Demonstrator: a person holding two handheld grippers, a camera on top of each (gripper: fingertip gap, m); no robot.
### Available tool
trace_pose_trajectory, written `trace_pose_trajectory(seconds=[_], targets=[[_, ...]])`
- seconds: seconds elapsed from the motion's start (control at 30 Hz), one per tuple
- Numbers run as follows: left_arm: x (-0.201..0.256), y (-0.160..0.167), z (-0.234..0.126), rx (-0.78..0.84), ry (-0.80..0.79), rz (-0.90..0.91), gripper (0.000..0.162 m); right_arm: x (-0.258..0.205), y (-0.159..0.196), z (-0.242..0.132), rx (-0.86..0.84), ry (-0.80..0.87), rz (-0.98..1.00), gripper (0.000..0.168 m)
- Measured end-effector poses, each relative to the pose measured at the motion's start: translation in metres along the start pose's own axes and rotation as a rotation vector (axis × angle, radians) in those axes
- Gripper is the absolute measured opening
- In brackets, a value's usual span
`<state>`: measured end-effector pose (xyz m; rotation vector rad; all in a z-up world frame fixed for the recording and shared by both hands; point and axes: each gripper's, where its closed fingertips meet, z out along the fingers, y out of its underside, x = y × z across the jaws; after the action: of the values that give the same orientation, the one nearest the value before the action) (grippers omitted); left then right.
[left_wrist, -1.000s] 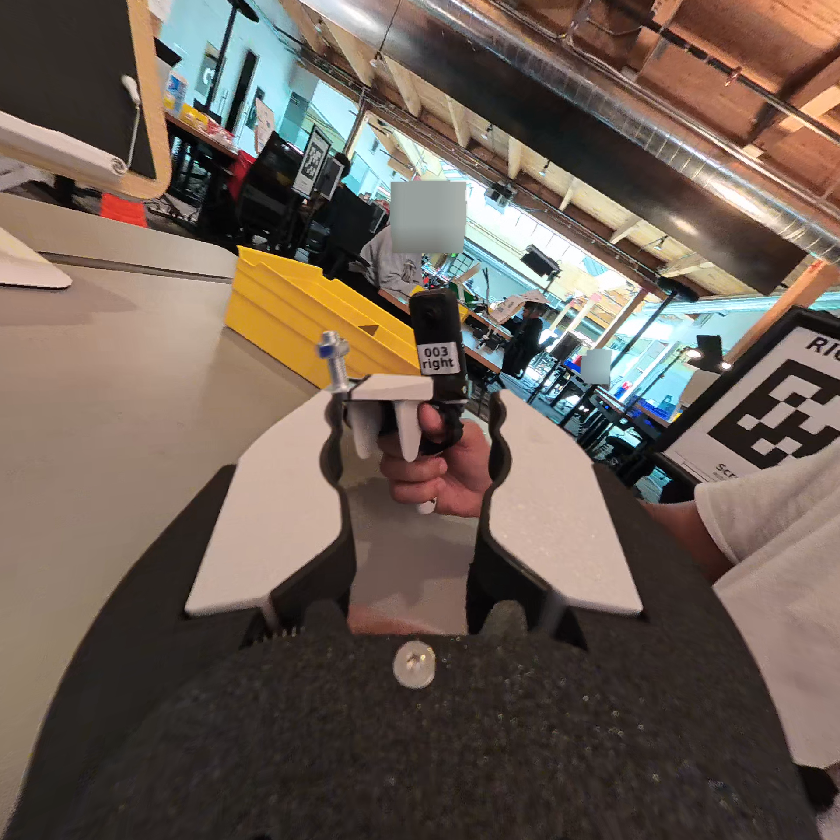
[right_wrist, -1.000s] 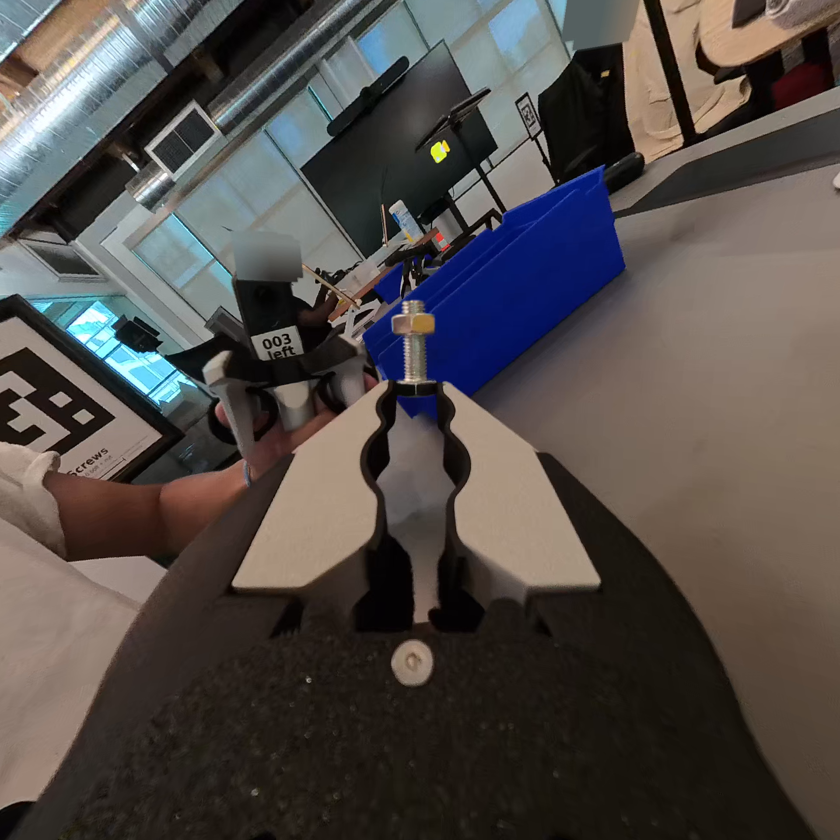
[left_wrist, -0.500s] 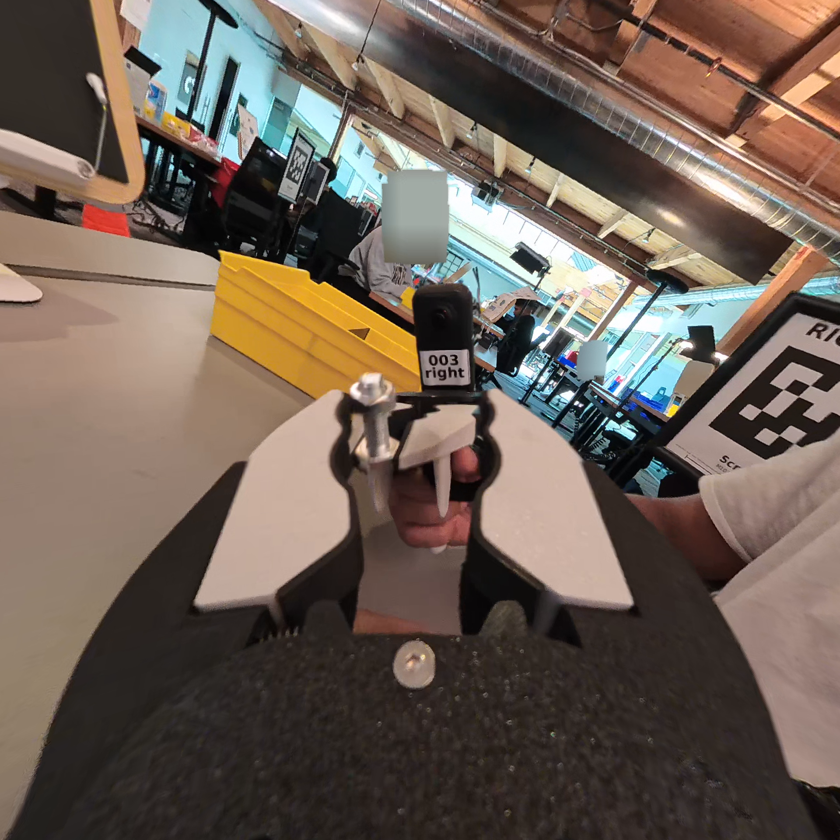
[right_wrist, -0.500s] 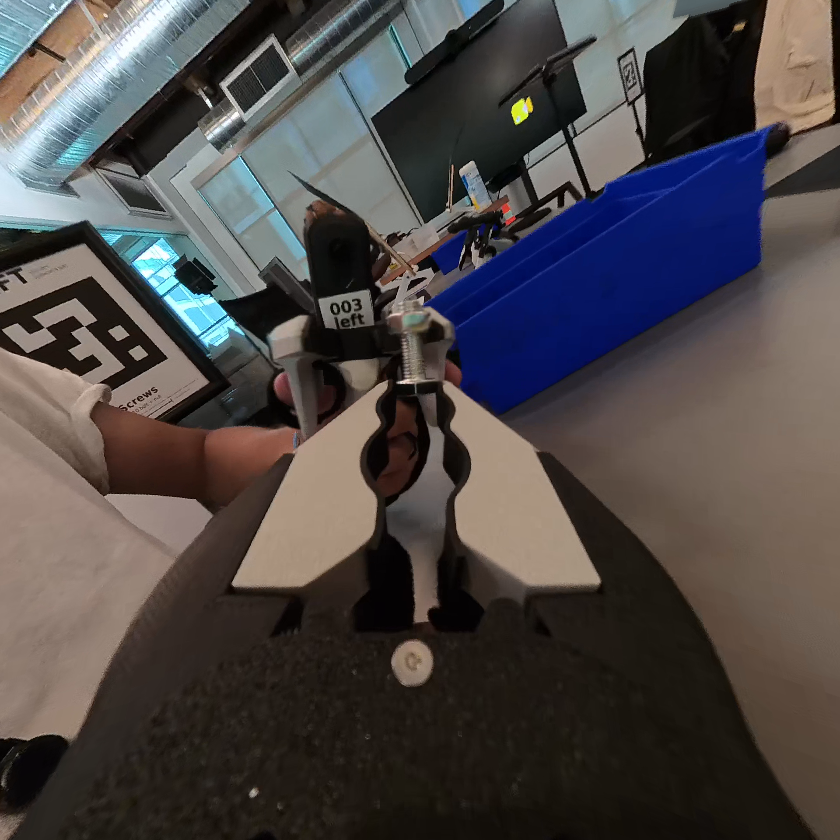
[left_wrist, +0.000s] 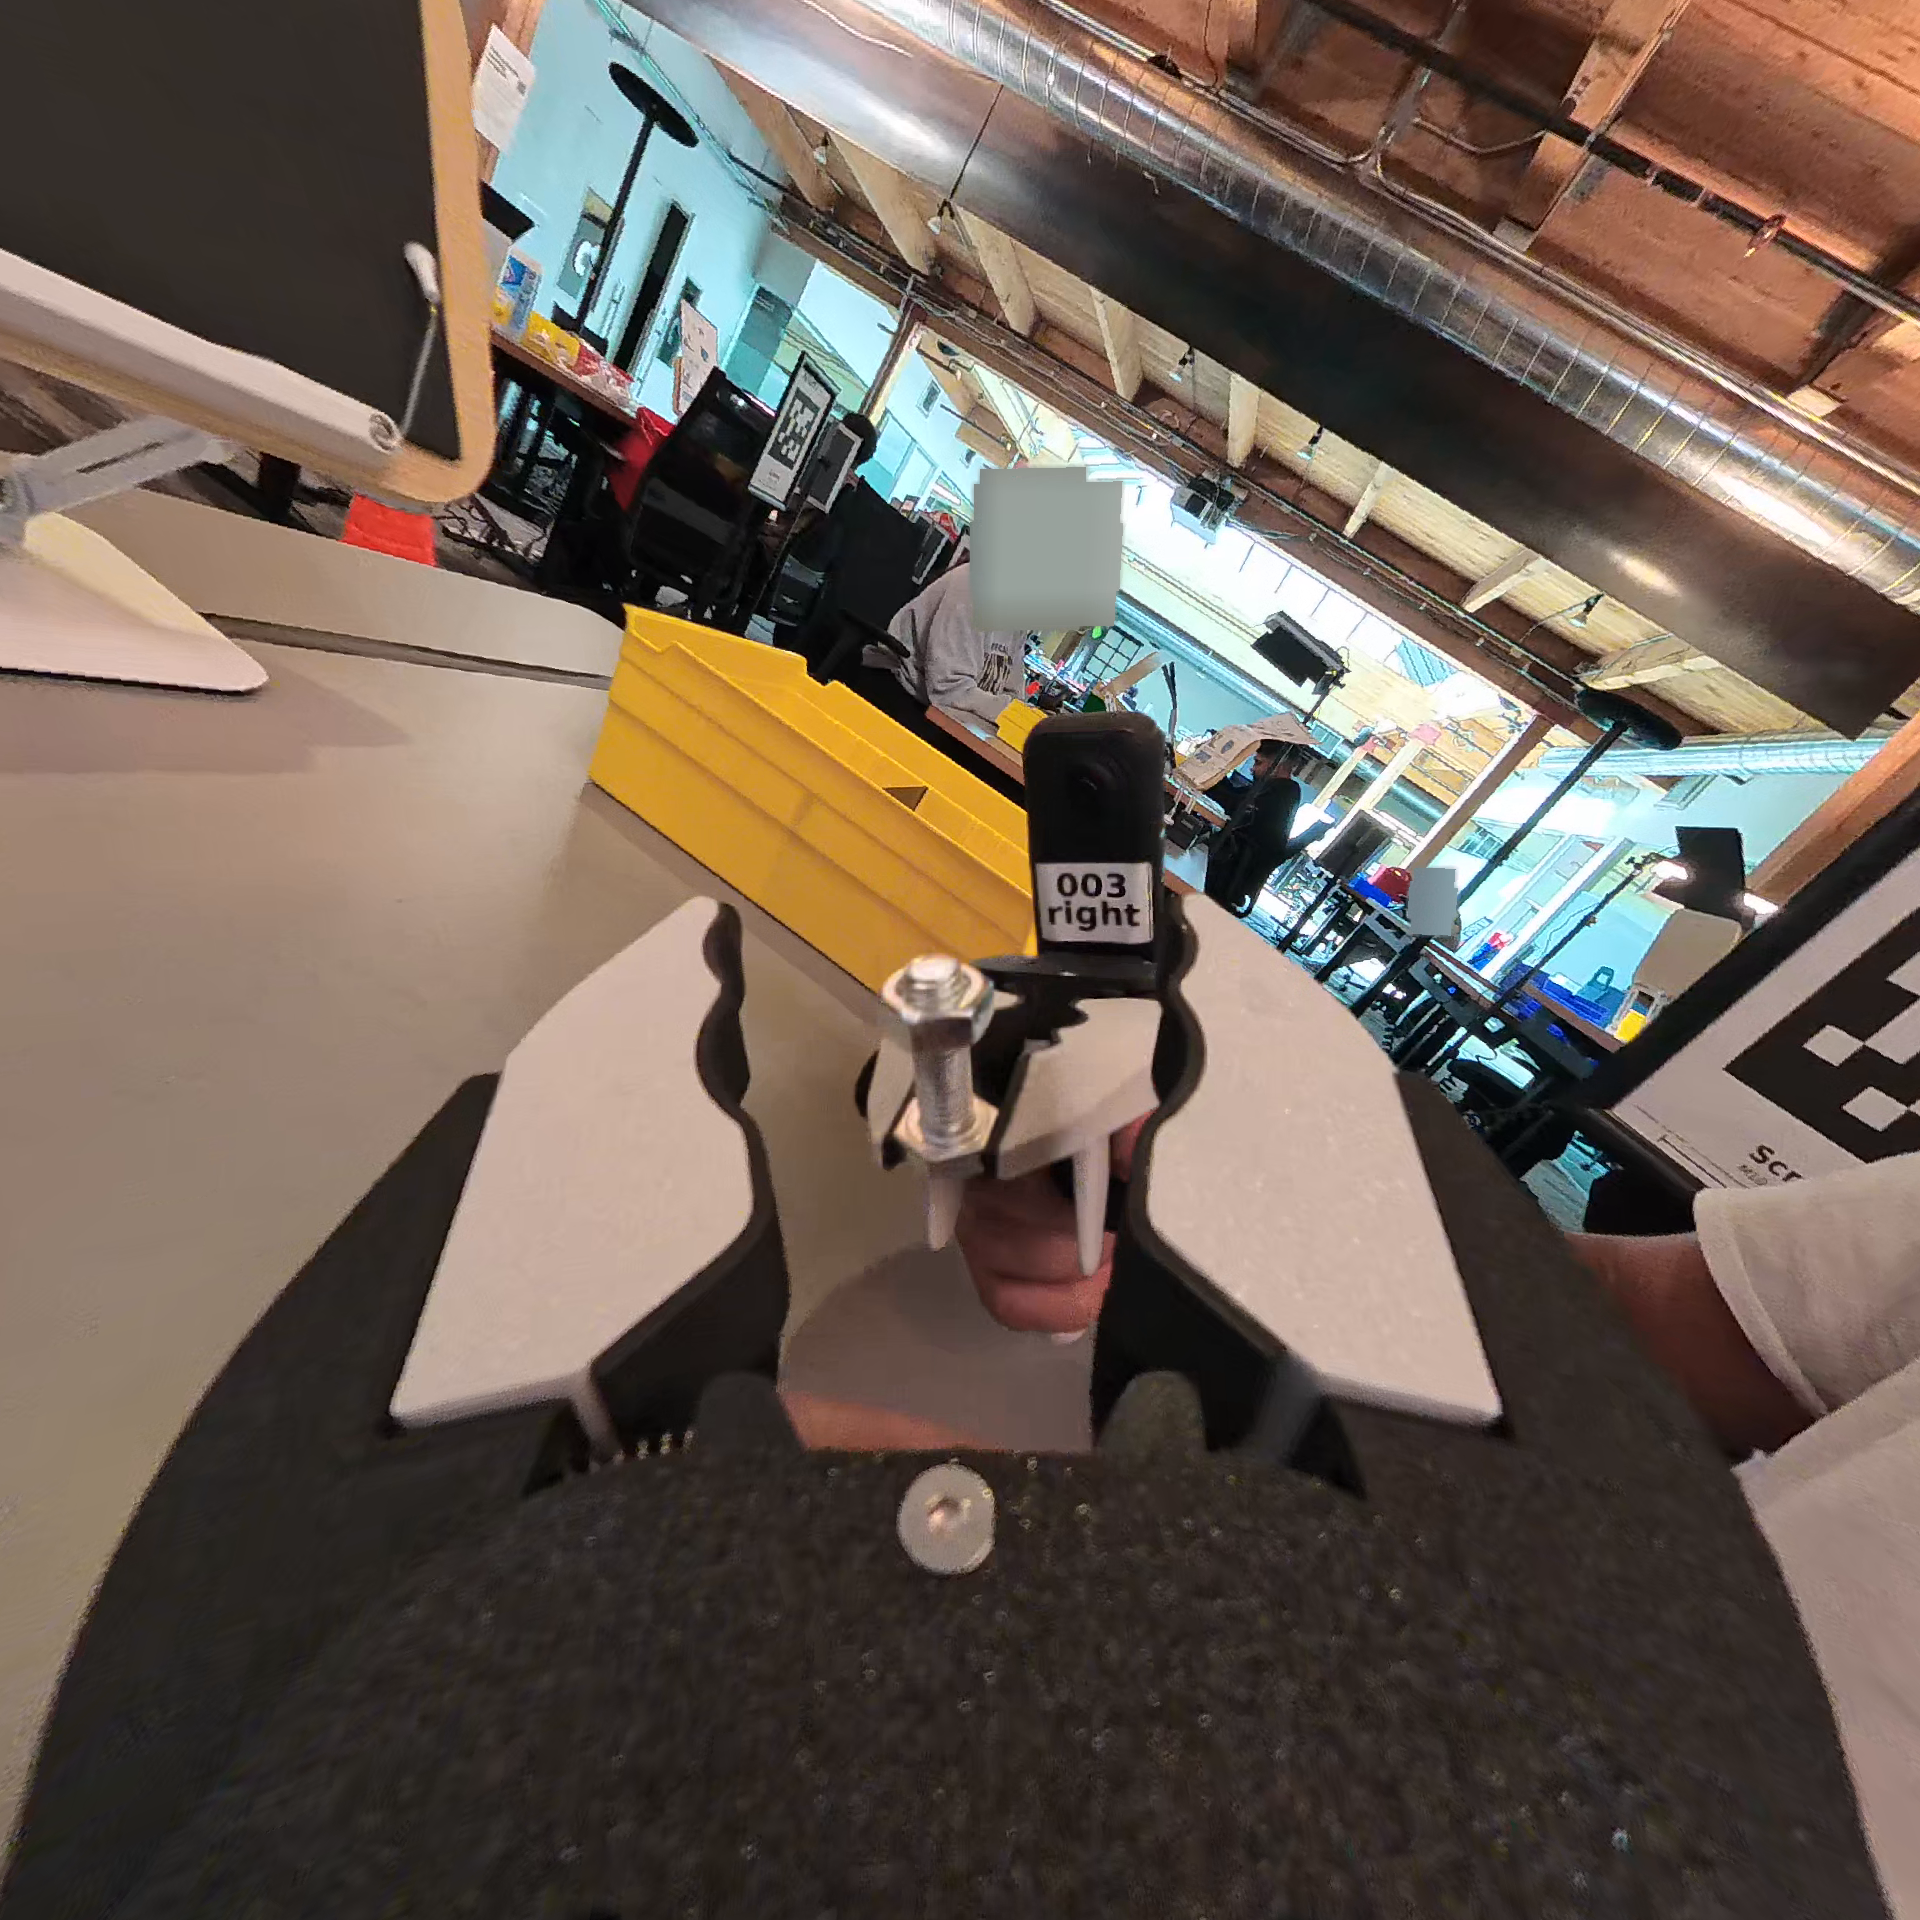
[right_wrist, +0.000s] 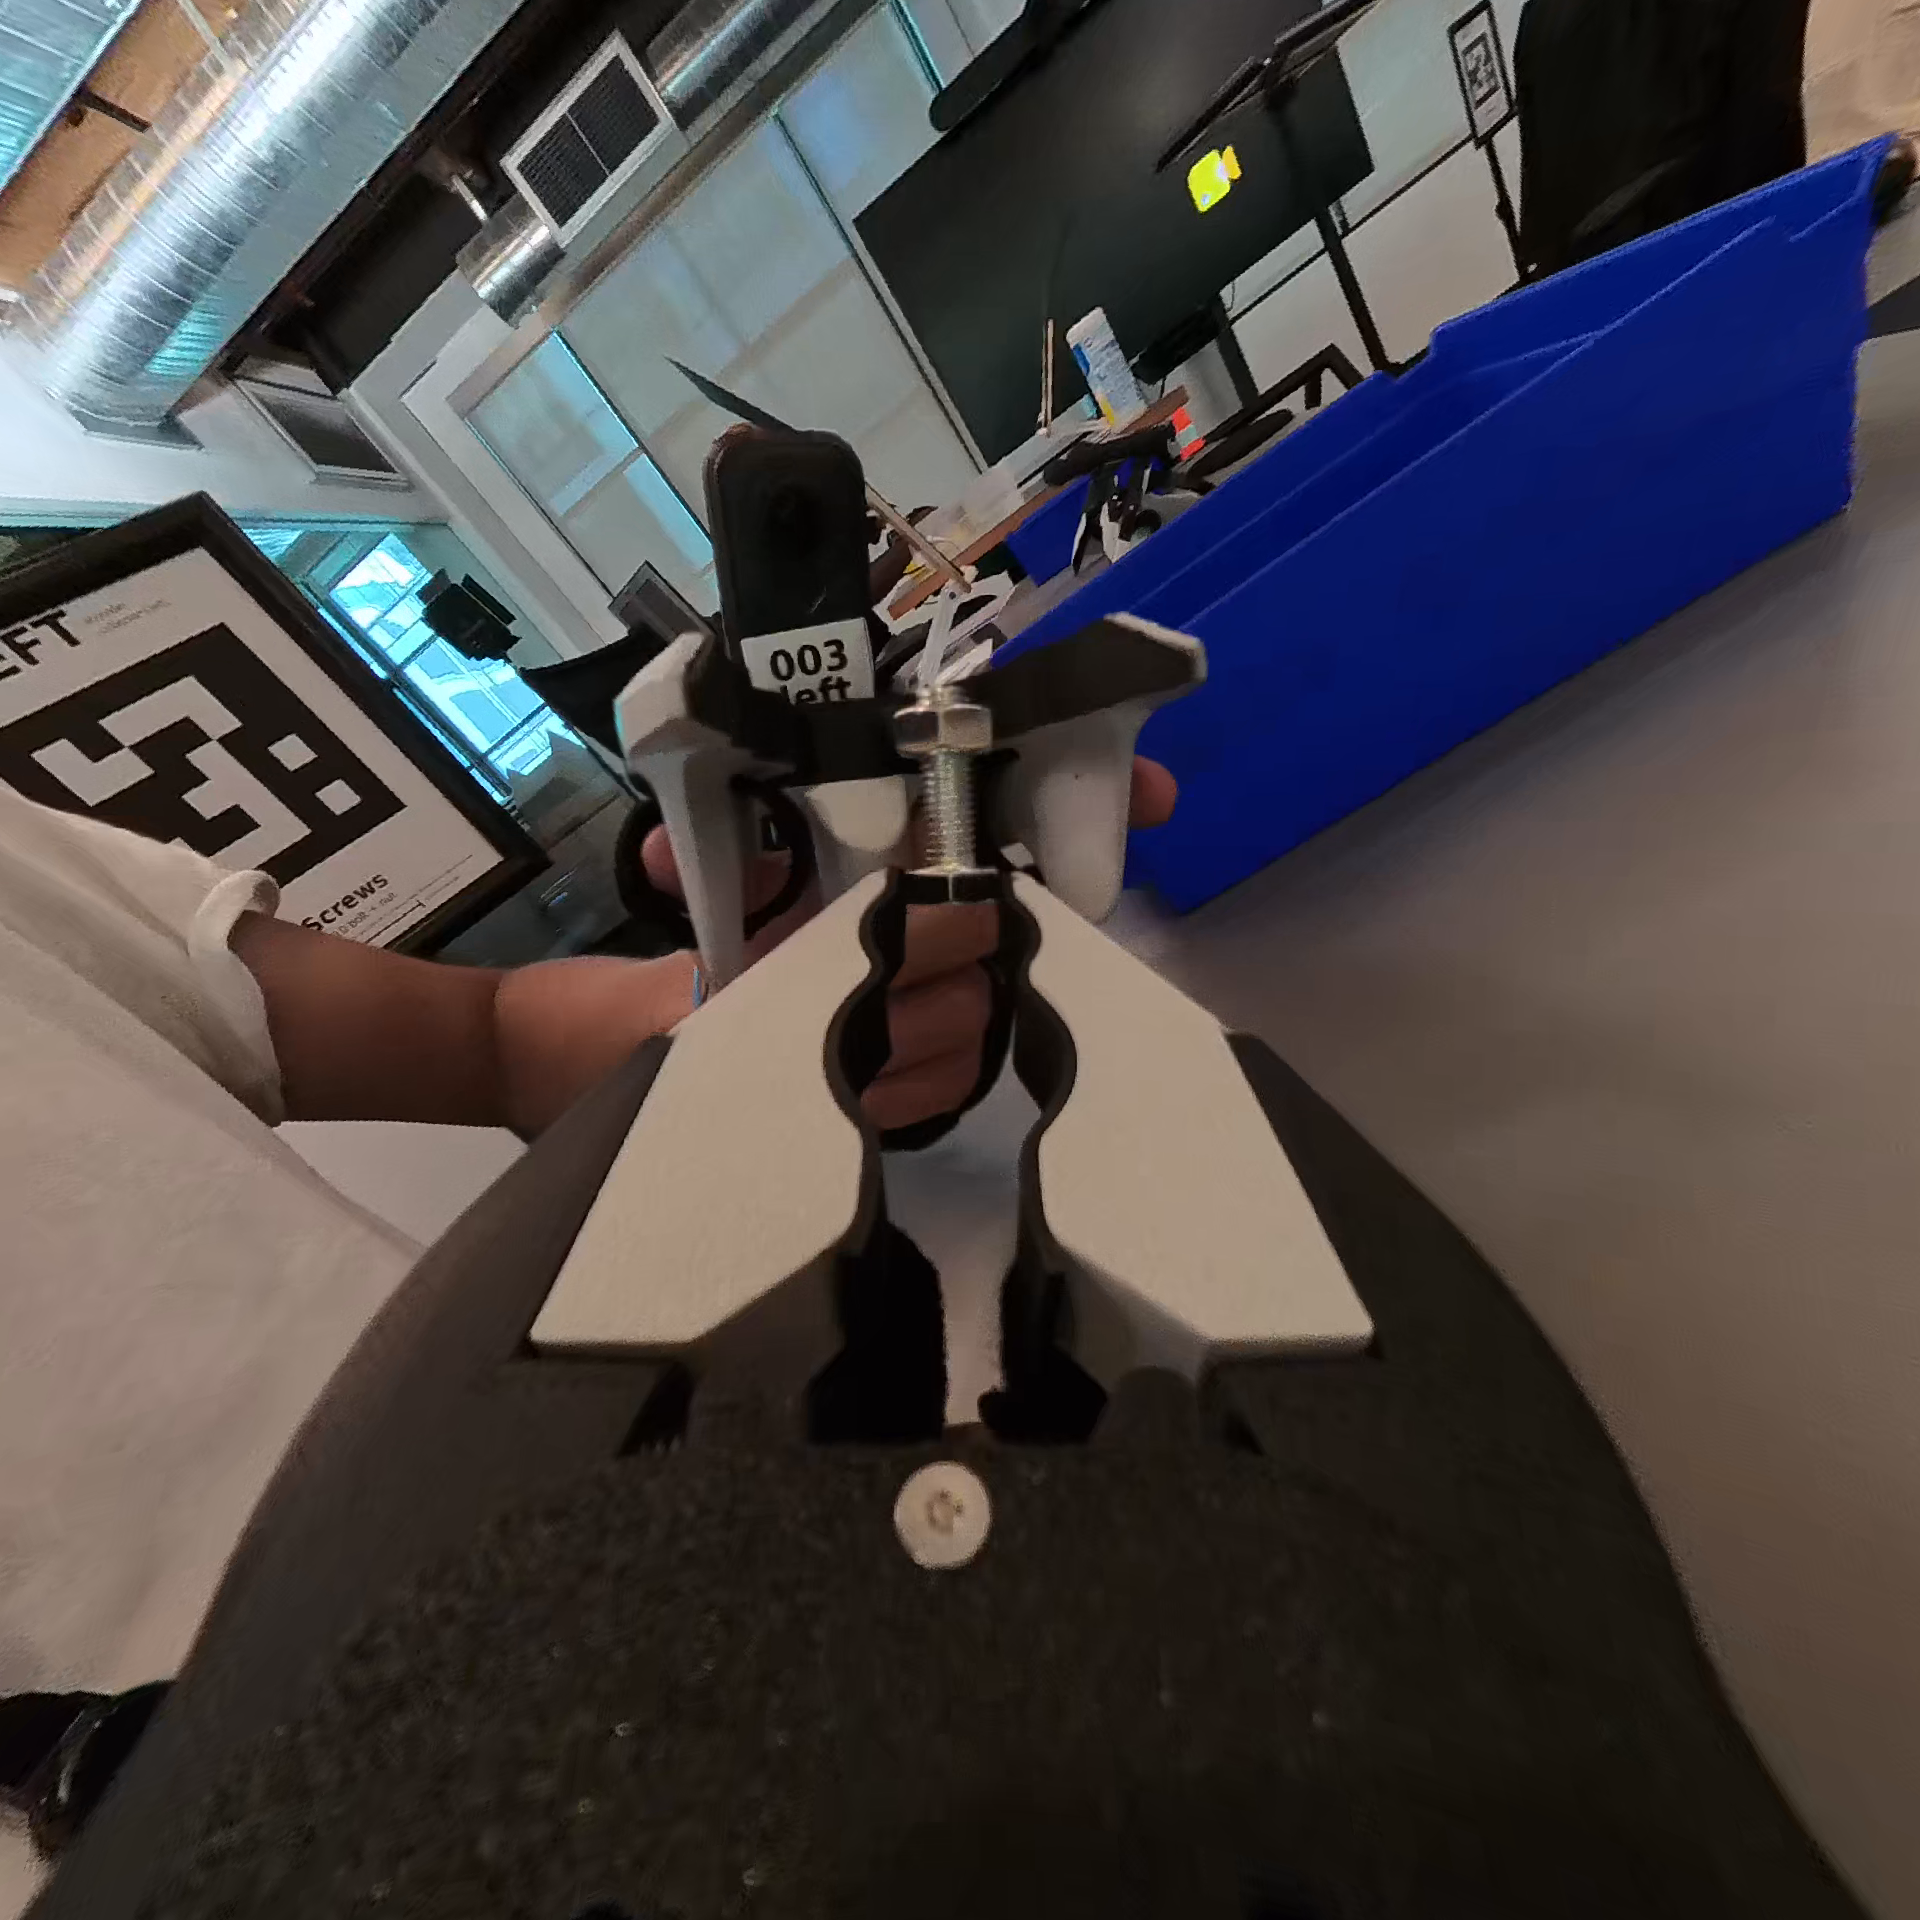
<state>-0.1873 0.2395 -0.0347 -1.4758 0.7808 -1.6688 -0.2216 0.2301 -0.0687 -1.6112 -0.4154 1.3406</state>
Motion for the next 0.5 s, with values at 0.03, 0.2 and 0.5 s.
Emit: trace_pose_trajectory(seconds=[0.03, 0.2, 0.5], targets=[[0.003, 0.002, 0.001, -0.002, 0.014, 0.002, 0.075, 0.000, 0.001, 0.003, -0.001, 0.001, 0.001, 0.017], [0.015, -0.002, -0.005, 0.007, 0.068, 0.021, 0.071, 0.019, -0.015, -0.015, 0.063, 0.059, 0.015, 0.016], [0.010, 0.000, -0.009, -0.006, 0.057, -0.002, 0.069, 0.031, -0.028, -0.037, 0.105, 0.111, 0.013, 0.017]])
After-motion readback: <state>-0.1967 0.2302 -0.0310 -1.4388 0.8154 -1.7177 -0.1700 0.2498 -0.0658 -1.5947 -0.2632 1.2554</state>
